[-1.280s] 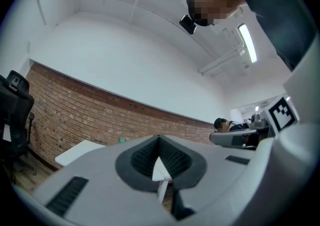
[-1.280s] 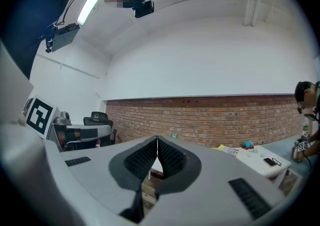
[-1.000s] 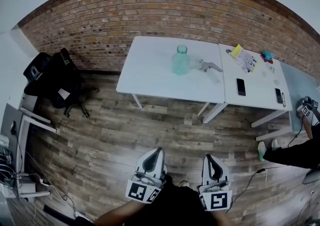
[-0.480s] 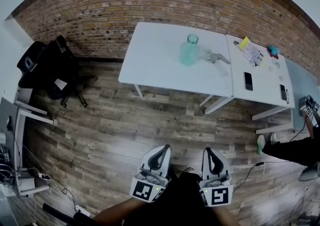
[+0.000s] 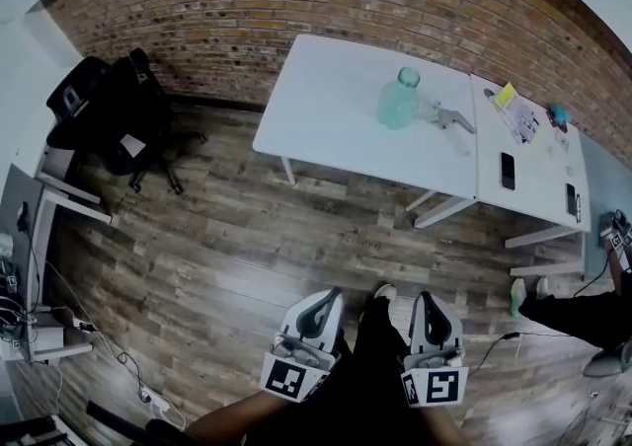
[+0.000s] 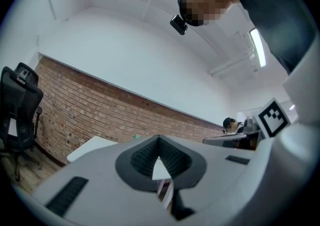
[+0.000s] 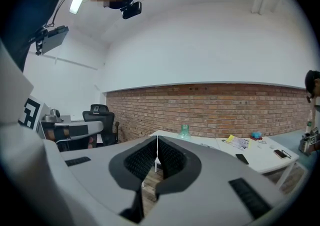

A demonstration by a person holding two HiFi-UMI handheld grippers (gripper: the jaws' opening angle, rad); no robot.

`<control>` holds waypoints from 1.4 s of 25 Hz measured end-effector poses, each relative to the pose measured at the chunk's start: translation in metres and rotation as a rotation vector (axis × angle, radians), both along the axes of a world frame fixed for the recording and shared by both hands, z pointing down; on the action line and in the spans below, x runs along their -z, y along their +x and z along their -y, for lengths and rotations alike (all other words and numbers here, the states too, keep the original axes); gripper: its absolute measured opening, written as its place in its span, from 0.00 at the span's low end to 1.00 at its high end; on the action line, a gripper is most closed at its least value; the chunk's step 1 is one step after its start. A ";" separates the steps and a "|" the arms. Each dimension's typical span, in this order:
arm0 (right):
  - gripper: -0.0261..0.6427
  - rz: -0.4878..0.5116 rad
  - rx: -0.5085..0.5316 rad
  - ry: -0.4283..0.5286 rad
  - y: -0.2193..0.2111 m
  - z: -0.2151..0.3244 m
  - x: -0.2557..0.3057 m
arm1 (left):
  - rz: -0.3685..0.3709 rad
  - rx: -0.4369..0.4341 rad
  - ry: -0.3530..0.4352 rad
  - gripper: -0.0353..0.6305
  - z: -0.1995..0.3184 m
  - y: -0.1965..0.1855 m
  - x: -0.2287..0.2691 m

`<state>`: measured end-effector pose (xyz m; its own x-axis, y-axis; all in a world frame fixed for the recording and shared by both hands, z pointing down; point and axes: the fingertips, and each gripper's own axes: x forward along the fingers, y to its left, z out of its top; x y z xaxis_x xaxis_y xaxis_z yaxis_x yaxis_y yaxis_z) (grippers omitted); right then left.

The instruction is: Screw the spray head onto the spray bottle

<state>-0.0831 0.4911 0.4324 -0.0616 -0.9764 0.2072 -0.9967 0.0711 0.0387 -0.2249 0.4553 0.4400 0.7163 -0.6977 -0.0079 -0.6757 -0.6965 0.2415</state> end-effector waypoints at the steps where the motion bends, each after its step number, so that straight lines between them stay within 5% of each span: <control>1: 0.05 0.001 0.010 0.000 -0.001 0.002 0.000 | 0.005 0.006 0.001 0.06 -0.001 -0.002 -0.001; 12: 0.05 0.008 0.045 0.041 0.007 0.027 0.014 | 0.027 0.047 0.021 0.06 0.019 0.003 0.008; 35: 0.05 0.076 0.016 0.105 0.187 0.091 0.027 | 0.089 0.055 0.083 0.06 0.094 0.183 0.023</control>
